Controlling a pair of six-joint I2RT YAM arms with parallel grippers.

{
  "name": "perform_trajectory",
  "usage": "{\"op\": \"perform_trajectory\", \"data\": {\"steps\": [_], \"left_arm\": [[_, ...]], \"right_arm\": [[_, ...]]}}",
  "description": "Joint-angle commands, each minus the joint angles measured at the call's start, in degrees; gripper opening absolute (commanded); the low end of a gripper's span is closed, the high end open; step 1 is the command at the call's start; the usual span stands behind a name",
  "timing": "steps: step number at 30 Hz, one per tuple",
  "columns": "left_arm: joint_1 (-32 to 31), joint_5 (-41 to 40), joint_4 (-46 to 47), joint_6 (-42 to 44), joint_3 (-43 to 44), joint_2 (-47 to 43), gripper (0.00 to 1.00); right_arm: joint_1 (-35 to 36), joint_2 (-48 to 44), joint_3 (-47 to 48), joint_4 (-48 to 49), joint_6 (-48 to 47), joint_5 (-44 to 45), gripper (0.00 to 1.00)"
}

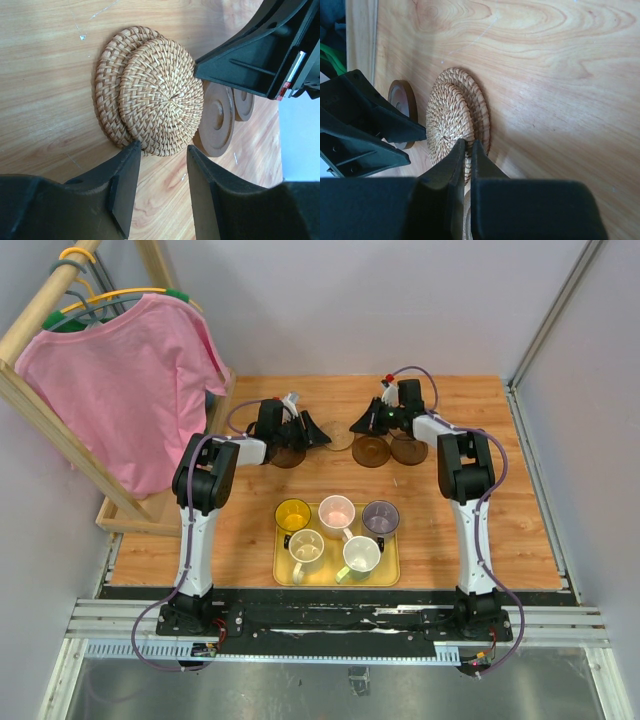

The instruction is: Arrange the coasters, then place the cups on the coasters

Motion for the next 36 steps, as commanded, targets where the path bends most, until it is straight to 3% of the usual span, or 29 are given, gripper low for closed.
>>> {"op": "perform_trajectory", "data": {"steps": [1, 10, 17, 22, 31, 36], "left_arm": [[-0.1, -0.7, 0.1, 1.0, -0.7, 0.8, 0.49], [0.4, -1.1, 2.8, 2.5, -4.8, -6.9, 0.6], [1.0, -1.2, 2.9, 3.8, -7.2, -13.5, 0.69], [1.1, -3.5, 1.1, 6.2, -10.6, -17.9, 0.7], [1.2, -15.0, -6.3, 13.5, -19.1, -25.4, 0.68], [1.2, -22.0, -9.9, 16.1, -21.8, -27.4, 0.65]], "right_arm": [[0.0, -0.8, -1.5, 4.8, 2.8, -2.5, 0.01], [-0.1, -8.0, -6.3, 18.2, 12.4, -2.9, 0.01], [-1.0, -11.9, -9.9, 21.5, 14.2, -1.5, 0.01], [-4.0, -17.2, -18.1, 25.1, 14.9, 1.1, 0.01], [-15.9, -30.4, -35.9, 26.5, 12.6, 4.5, 0.01], [-21.7, -37.9, -41.8, 16.9, 4.6, 10.9, 0.01]]}}
